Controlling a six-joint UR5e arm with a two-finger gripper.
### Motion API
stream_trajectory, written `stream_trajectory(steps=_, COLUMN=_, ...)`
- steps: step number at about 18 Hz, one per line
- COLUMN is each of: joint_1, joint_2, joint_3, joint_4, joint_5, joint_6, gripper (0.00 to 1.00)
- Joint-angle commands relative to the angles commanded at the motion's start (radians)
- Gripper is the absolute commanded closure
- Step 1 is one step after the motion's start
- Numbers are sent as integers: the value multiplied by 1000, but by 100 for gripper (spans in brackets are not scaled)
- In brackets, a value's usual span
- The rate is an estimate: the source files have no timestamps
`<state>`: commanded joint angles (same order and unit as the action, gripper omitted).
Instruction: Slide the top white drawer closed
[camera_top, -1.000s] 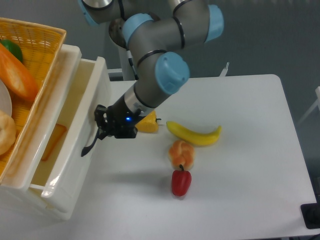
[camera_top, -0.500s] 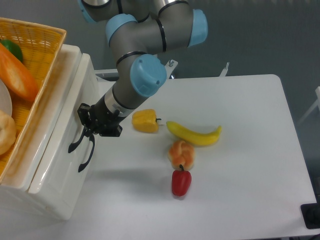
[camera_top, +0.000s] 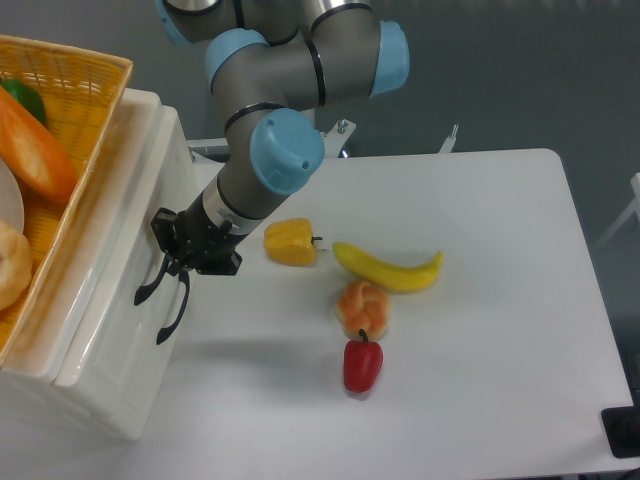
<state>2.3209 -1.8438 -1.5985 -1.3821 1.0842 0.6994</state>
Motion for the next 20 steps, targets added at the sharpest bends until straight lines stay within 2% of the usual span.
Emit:
stream_trajectory(steps=1, joint_1=8, joint_2=-6, joint_3=8, joint_4=2, joint_5=35, joint_6=15, gripper=55)
stream_trajectory(steps=2, joint_1=24, joint_2=-15, joint_3=23, joint_4=6, joint_5=75, joint_6=34, gripper=45)
stream_trajectory(steps=3, joint_1=38, joint_2=-28, joint_3=40, joint_4=17, joint_5=109, joint_6=37, gripper=42)
stream_trajectory(steps=4, joint_1=54, joint_2=-32, joint_3=46, joint_4=47, joint_5=137, joint_6=37, gripper=33)
stream_trajectory(steps=5, joint_1=69, joint_2=-37, joint_3=48, joint_4=90, joint_5=161, joint_6=37, gripper=7)
stream_trajectory(steps=6, joint_1=83, joint_2=-46, joint_3=45, joint_4=130, joint_5=193, joint_6=38, gripper=0)
stream_trajectory(steps=10, joint_1=152, joint_2=-81, joint_3=51, joint_4=228, joint_5=353, joint_6=60, gripper=0)
stream_trajectory(steps=12, joint_1=219, joint_2=-106, joint_3=61, joint_4=268, joint_5=362, joint_6=136, gripper=0)
stream_trajectory(steps=15, joint_1=322, joint_2=-158, joint_3=86, joint_4=294, joint_5=362, joint_6=280, gripper=0)
stream_trajectory(steps=17, joint_1=370, joint_2=-181, joint_3=88, joint_4=353, joint_5=364, joint_6=346, gripper=0)
stream_trajectory(steps=20, joint_1=435, joint_2=-212, joint_3=106, joint_4=370, joint_5=367, joint_6=461, gripper=0)
